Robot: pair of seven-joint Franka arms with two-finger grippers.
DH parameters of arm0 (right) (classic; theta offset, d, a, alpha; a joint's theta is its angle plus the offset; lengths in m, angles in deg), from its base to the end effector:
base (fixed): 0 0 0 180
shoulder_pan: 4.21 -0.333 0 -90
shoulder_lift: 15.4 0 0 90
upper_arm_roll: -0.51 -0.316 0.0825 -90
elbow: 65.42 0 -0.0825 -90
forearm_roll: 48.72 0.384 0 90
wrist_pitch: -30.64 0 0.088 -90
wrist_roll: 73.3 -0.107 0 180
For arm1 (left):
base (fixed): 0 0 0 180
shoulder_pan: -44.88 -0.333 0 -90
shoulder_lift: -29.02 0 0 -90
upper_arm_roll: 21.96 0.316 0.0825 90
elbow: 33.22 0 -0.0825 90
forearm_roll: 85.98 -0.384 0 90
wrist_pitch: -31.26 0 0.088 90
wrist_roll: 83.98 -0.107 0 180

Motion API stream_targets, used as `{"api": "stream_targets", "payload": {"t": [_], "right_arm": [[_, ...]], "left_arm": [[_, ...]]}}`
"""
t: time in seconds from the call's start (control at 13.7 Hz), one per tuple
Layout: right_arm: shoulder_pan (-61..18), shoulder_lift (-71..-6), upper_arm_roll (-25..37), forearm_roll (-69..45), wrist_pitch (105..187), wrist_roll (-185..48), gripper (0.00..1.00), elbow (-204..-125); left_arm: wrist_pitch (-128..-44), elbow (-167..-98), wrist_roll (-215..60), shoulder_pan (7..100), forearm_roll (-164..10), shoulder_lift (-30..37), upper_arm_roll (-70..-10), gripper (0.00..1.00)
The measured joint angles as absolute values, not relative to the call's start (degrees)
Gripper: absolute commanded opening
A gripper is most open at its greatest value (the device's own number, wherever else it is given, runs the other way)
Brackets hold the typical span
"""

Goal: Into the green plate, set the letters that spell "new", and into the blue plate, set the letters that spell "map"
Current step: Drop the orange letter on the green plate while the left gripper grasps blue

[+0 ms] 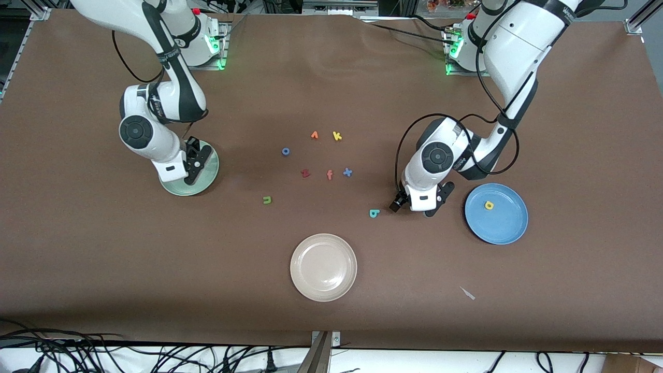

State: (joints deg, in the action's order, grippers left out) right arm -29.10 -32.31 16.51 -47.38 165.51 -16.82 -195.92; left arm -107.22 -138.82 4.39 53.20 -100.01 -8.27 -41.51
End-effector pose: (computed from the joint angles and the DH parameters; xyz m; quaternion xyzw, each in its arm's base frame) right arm 0.5056 0.0757 0.2146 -0.8407 -0.5305 0.1078 0.0113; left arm 0.5711 -0.2875 0.1855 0.8933 0.4486 -0.0270 0.0006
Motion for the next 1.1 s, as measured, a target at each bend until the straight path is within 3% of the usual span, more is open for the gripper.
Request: {"api": "stream_targets", "payload": {"t": [0.15, 0.29, 0.73, 1.1], "right_arm": [[-29.08, -32.15, 19.48, -47.37, 165.51, -12.1, 0.03, -196.01], [-29.01, -32.09, 21.72, -47.35, 165.52, -8.81, 1.0, -196.17], [-29.3, -29.77, 19.39, -47.09, 165.48, -8.59, 1.0, -196.36], [-29.9, -28.62, 8.61, -46.97, 165.64, -28.4, 1.0, -194.4]], "left_arm": [[-107.29, -138.95, 6.08, 53.2, -100.22, -8.27, -41.51, 0.86], [-107.84, -139.42, 8.13, 53.21, -100.23, -8.27, -41.51, 0.81], [-108.15, -140.65, 10.08, 53.51, -100.23, -8.37, -41.51, 0.65], [-108.48, -141.02, 10.17, 53.53, -100.23, -8.42, -41.51, 0.48]]}}
